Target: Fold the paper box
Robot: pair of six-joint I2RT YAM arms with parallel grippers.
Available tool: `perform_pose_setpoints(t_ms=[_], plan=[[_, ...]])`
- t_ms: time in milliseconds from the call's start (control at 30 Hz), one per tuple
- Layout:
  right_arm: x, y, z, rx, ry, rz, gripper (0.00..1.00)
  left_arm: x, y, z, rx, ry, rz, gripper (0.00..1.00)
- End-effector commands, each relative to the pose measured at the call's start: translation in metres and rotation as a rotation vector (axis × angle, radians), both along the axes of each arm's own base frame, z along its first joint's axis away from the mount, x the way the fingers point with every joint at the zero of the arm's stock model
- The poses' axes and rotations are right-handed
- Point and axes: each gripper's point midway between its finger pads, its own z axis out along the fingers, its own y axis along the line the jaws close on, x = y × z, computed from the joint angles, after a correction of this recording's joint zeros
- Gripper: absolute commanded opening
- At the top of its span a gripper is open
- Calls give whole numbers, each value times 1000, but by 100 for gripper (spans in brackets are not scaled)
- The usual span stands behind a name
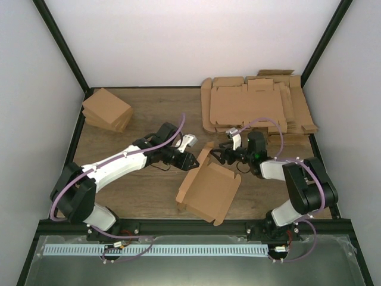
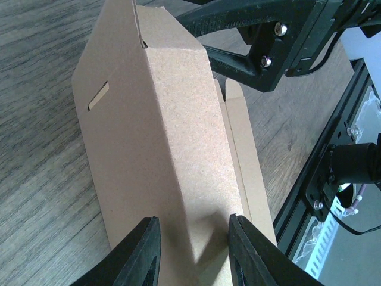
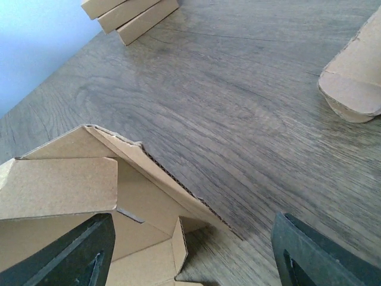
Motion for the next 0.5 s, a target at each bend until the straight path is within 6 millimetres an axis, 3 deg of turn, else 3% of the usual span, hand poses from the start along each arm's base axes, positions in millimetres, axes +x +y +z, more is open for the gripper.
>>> perform_pose_setpoints(t_ms=[0, 200, 300, 467], plan=[[10, 6, 18, 42, -90, 28, 75, -2, 6, -18, 68, 20, -7, 34], [15, 13, 15, 66, -106, 67, 84, -1, 4, -18, 63, 21, -10, 34], [15, 16, 17, 89, -127, 82, 83, 0, 3, -15, 61, 17, -10, 34], [10, 21, 18, 101, -143, 135, 62, 0, 4, -16, 63, 19, -7, 34]])
